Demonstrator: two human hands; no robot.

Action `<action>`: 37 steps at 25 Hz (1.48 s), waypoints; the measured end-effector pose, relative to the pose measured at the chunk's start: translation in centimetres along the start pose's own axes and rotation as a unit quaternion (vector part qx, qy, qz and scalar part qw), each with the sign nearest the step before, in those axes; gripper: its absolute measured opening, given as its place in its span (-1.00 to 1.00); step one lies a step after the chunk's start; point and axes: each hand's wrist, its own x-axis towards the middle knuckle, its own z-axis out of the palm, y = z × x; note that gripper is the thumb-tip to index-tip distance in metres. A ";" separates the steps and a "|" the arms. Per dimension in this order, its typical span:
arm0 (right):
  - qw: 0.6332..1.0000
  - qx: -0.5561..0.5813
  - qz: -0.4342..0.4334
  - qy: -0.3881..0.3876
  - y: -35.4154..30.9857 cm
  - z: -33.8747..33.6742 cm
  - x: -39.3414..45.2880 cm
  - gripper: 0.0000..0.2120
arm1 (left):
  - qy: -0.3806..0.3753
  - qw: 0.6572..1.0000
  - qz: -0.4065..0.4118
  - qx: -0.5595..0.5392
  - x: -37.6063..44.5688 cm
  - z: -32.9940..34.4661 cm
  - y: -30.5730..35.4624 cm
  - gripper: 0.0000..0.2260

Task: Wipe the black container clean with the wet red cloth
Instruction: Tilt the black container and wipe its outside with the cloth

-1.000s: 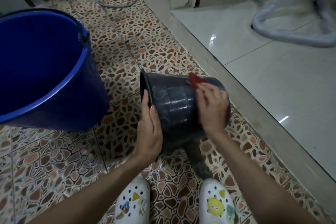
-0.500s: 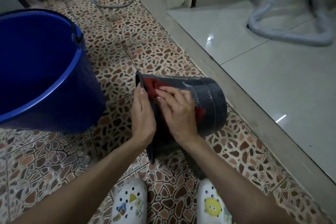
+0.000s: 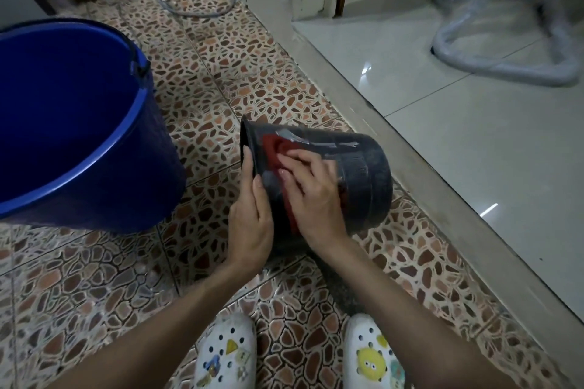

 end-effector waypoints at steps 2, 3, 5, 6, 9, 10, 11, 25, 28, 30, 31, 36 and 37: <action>0.998 -0.032 0.032 0.033 3.1 -0.4 0.2 -0.71 | -0.032 0.999 0.001 -0.018 -1.2 -0.3 -0.4 -0.55; 0.993 -0.043 0.092 0.051 5.3 -1.2 0.5 -0.70 | -0.049 0.998 -0.003 -0.033 -2.0 -0.3 -0.6 -0.55; 0.969 -0.059 0.228 0.077 9.7 -3.7 1.4 -0.69 | -0.072 0.996 0.016 -0.041 -3.5 -0.5 -0.6 -0.56; 0.955 -0.068 0.279 0.076 11.3 -4.9 1.7 -0.70 | -0.073 0.996 0.023 -0.040 -3.9 -0.7 -0.5 -0.59; 0.959 -0.039 0.269 0.083 9.4 -5.6 2.5 -0.75 | -0.010 0.998 -0.012 -0.069 -1.8 -1.0 0.1 -0.69; 0.974 -0.005 0.213 0.075 6.8 -4.7 2.2 -0.76 | 0.006 0.997 -0.028 -0.077 -0.5 -0.9 0.6 -0.69; 0.988 0.026 0.142 0.053 4.0 -3.5 1.7 -0.76 | 0.010 0.996 -0.041 -0.079 0.6 -0.7 1.0 -0.66; 0.988 0.023 0.144 0.048 3.4 -3.0 1.4 -0.75 | -0.034 0.998 0.047 -0.009 -1.4 0.3 0.2 -0.53; 1.000 0.002 -0.027 0.003 -0.6 0.1 -1.3 -0.74 | -0.043 0.997 0.063 -0.014 -2.2 0.1 -0.4 -0.52; 0.999 -0.040 0.006 0.027 3.1 -0.6 -0.5 -0.72 | -0.059 0.996 0.059 -0.029 -2.5 -0.2 -0.5 -0.52; 0.995 -0.058 0.073 0.042 5.5 -1.6 -0.1 -0.71 | -0.063 0.996 0.057 -0.039 -2.9 -0.3 -0.2 -0.53; 0.970 -0.056 0.230 0.054 8.7 -5.3 2.0 -0.74 | -0.031 0.997 0.002 -0.077 0.0 -0.9 1.2 -0.63; 0.980 -0.029 0.190 0.049 6.4 -4.6 2.1 -0.75 | -0.019 0.997 -0.023 -0.067 1.3 -0.7 1.3 -0.62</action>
